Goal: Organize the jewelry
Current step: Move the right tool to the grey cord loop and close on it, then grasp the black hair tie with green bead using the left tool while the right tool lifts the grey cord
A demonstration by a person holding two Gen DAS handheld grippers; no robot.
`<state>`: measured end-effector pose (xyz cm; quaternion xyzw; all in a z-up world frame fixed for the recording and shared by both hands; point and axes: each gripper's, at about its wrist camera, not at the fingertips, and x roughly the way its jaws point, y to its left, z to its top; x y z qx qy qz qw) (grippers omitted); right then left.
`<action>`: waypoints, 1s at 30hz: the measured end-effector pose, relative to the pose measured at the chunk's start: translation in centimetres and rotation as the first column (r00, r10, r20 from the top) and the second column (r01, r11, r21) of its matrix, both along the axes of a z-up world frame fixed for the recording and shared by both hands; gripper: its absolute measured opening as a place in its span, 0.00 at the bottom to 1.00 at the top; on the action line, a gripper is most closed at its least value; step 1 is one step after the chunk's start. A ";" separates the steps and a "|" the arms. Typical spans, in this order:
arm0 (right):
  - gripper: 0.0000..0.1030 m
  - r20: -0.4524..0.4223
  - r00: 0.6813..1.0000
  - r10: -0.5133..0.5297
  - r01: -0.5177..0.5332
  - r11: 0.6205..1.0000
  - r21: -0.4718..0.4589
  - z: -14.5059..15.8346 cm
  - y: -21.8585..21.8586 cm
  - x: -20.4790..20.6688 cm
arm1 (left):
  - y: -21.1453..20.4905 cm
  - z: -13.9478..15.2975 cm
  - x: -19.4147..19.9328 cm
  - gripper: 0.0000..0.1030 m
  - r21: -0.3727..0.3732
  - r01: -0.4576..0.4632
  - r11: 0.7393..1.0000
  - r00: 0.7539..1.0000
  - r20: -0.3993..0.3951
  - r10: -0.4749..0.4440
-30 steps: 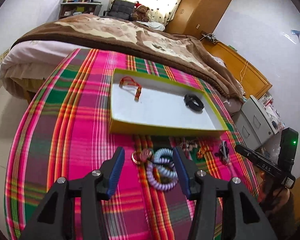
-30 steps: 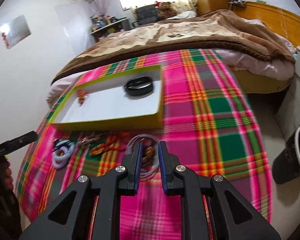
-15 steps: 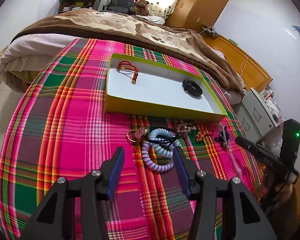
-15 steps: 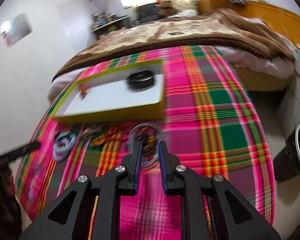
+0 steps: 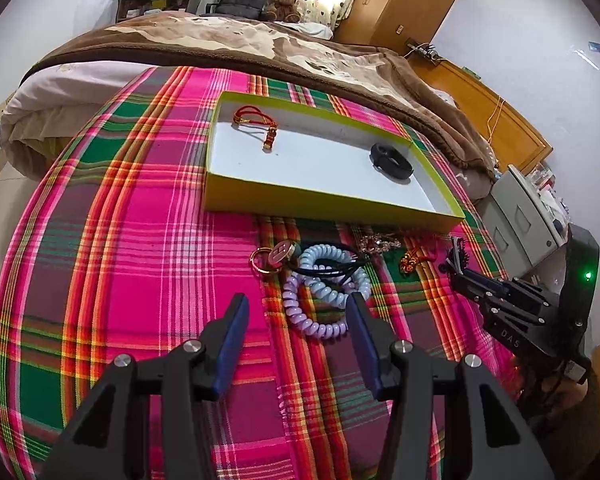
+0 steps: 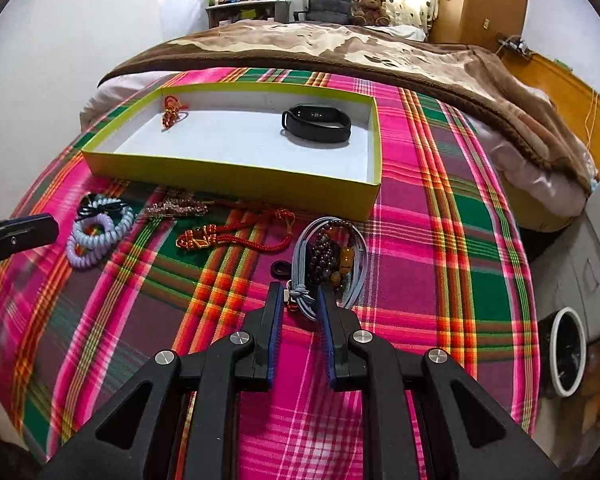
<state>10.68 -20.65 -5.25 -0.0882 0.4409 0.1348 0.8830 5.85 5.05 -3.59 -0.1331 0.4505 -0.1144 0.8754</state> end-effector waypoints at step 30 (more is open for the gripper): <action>0.11 0.071 0.996 -0.058 0.030 0.940 0.340 3.9 -4.5 -1.2 | -3.5 2.2 0.6 0.50 0.207 0.101 0.973 0.991 0.068 -0.117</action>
